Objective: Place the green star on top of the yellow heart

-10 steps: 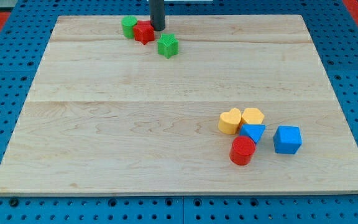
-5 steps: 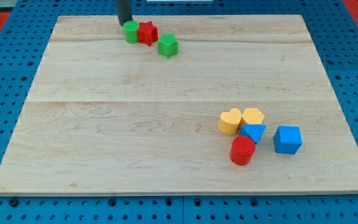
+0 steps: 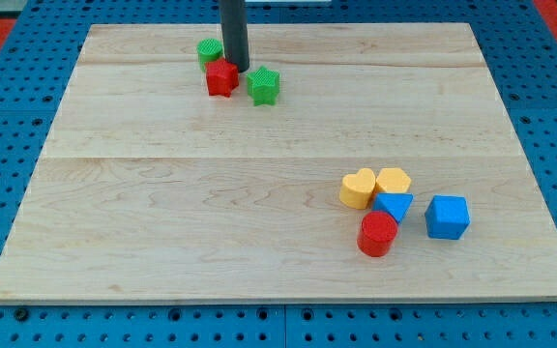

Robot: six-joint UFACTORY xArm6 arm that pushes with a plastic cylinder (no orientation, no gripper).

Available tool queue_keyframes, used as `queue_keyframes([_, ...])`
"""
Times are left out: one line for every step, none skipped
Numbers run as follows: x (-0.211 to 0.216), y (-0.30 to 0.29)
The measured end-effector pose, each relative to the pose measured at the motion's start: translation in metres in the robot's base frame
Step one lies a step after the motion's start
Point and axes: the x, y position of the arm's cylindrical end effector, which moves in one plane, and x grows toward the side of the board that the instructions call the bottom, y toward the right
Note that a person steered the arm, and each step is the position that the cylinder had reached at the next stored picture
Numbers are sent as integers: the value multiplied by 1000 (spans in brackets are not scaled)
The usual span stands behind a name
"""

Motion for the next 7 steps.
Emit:
queue_keyframes([42, 31])
queue_keyframes([73, 58])
queue_keyframes([55, 59])
queue_keyframes([42, 71])
queue_keyframes([62, 98])
queue_keyframes([113, 111])
queue_keyframes([132, 112])
